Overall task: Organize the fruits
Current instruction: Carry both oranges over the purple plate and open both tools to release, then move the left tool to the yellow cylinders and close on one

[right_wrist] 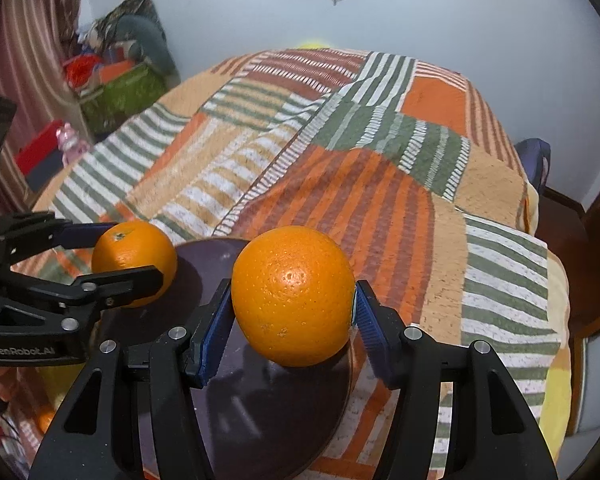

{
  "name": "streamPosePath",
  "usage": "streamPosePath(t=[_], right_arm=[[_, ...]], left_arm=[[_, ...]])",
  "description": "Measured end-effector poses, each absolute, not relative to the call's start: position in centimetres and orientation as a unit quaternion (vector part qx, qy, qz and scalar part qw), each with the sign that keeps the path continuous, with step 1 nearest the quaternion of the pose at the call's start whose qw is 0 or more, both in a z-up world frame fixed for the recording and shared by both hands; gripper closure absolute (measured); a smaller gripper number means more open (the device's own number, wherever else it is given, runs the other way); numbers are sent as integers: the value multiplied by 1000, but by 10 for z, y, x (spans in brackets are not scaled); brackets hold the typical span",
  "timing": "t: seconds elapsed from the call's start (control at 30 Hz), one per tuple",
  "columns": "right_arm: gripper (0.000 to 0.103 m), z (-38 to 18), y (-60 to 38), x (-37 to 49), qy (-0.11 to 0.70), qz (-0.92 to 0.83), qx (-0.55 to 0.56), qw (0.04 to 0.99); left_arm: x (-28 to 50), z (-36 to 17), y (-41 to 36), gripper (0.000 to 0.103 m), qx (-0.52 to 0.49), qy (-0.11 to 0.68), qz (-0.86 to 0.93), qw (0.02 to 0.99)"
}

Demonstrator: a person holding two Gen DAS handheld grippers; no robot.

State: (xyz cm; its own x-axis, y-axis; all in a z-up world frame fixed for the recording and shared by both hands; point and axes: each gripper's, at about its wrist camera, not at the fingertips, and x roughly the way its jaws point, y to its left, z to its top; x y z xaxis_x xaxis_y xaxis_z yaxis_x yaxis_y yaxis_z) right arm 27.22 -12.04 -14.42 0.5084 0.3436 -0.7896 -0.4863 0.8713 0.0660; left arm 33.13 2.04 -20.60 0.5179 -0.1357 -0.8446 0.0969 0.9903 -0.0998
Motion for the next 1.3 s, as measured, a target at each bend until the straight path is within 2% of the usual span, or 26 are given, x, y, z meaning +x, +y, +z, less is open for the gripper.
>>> streamPosePath(t=[0.6, 0.73, 0.87, 1.03, 1.17, 1.3], right_arm=[[47, -157, -113, 282, 460, 256, -90, 845], [41, -150, -115, 277, 450, 253, -98, 851], [38, -138, -117, 270, 438, 252, -90, 858], [38, -116, -120, 253, 417, 254, -82, 869], [32, -101, -124, 232, 402, 256, -73, 876], [31, -90, -124, 208, 391, 258, -74, 880]], left_arm=[[342, -222, 19, 36, -24, 513, -63, 856], [336, -211, 20, 31, -18, 495, -53, 867], [322, -189, 25, 20, -33, 470, -52, 881], [296, -161, 28, 16, -24, 444, -43, 895], [269, -144, 30, 10, -19, 426, -37, 904], [239, -134, 34, 6, -12, 418, -32, 908]])
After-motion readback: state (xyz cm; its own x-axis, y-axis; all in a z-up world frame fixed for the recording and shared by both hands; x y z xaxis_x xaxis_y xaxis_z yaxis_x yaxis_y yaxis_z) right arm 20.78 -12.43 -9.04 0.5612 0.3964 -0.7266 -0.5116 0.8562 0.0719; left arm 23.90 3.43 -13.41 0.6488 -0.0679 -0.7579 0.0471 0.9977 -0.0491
